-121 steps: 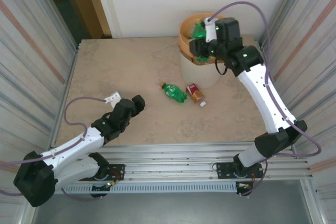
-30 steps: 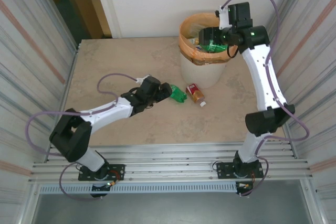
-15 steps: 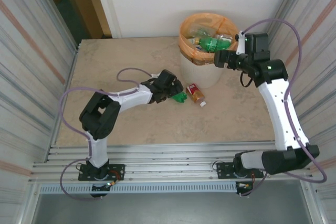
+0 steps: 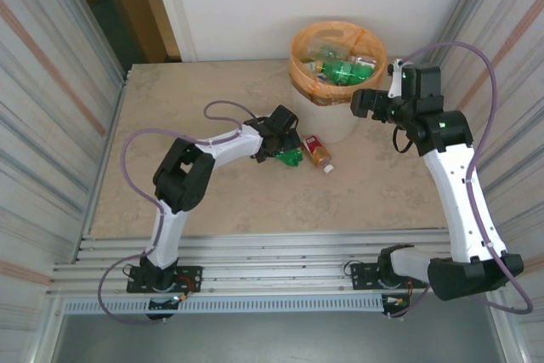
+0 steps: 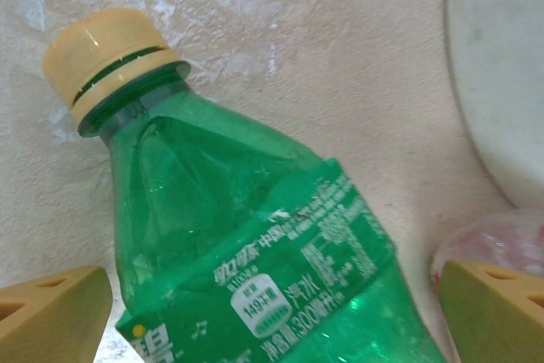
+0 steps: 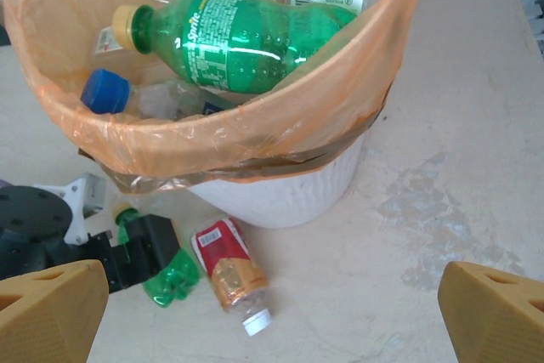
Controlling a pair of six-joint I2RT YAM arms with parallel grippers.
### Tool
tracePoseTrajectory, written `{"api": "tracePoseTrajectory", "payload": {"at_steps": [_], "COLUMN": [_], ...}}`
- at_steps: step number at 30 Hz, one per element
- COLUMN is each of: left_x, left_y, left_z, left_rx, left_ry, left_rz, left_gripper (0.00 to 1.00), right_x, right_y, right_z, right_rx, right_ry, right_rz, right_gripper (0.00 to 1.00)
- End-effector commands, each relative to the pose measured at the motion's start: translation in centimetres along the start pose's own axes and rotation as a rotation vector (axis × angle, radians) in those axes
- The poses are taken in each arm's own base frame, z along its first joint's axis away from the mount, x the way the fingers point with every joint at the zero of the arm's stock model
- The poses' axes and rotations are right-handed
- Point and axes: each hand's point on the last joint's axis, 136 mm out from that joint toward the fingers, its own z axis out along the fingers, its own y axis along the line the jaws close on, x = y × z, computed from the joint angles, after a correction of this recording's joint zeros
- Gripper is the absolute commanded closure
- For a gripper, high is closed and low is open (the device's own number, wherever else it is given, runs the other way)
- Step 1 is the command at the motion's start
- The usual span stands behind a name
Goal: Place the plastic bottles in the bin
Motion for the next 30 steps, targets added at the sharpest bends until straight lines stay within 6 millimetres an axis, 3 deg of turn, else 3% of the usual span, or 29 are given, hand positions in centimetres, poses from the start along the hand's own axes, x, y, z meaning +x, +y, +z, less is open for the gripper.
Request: {"api": "tracePoseTrajectory", "payload": {"at_steps": [1,6,18,30], "left_x": [0.8,1.7,2.2,1.7], "left_y": [1.6,2.4,5.6,5.5], "left_z": [0.4,0.6,0.4,-0.3], "left_rx": [-0.098,-0.126,-0.215,-0.205], "left_ry": [0.027,0.054,0.056,0.035], "left_rz": [0.064,0.08,0.073,0.089], "left_gripper": [0.01,0.02,0.18,0.39], "right_x": [-0.5,-0.3,-0.1,-0.1], "right_y": [-0.4,-0.3,-0.3,-0.1], "right_z": [-0.6,-0.3,0.1,0.4], "right_rx": [0.011,0.008,0.001,-0.007], "right_ry": [-0.034,-0.029,-0.027,-0.022], "right_rz": [0.036,0.04,0.055,0.063], "right_gripper": [0.02,0.02,0.02,0.02]}}
